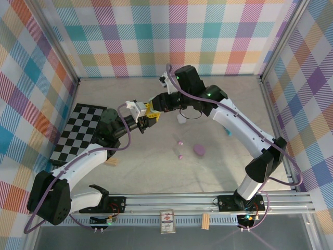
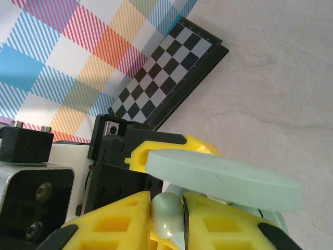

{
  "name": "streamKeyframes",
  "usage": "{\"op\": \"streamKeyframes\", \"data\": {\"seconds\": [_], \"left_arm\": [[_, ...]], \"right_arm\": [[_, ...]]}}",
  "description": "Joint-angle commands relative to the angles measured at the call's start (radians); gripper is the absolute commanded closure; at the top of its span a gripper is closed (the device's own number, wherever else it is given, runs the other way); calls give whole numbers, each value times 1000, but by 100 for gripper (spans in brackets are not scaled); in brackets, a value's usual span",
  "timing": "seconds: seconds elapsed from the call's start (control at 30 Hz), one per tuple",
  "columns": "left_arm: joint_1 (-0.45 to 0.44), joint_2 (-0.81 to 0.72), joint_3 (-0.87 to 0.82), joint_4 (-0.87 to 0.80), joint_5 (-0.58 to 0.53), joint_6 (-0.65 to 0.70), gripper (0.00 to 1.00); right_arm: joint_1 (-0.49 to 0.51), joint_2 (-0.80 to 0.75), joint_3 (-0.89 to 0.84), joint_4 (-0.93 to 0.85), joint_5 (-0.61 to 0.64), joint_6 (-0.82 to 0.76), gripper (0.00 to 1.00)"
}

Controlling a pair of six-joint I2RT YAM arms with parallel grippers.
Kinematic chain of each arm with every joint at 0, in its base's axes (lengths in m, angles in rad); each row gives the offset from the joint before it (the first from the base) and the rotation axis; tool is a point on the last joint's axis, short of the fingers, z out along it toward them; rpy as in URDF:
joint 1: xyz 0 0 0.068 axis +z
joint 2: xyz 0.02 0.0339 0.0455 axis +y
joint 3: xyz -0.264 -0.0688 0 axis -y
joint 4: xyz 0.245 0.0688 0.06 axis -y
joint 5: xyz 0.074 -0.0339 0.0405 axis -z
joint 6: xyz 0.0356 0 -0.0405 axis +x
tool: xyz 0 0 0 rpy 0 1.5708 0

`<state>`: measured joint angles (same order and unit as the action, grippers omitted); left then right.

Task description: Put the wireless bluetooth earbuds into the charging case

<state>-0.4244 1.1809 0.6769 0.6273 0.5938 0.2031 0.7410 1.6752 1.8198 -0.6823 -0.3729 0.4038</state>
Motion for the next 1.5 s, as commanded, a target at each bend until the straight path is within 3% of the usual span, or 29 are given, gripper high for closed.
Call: {"op": "streamKeyframes", "data": {"seconds": [0.0,0.5,0.73,1.0,1.47], "left_arm": [[-8,-1,12,23,-18,19,68],[-8,-5,12,35,-11,22,68],[-8,-20,12,24,-9,26,68],[-8,-25,6,17,-9,29,69],[-7,-24,-1,29,-8,29,69]], "right_arm": [[6,11,17,-13,-24,1,77],[9,40,-13,12,-21,39,77],[9,46,-4,-8,30,50,65],[9,16,19,-49,104,38,64],[8,-57,-14,-2,65,12,51]]}}
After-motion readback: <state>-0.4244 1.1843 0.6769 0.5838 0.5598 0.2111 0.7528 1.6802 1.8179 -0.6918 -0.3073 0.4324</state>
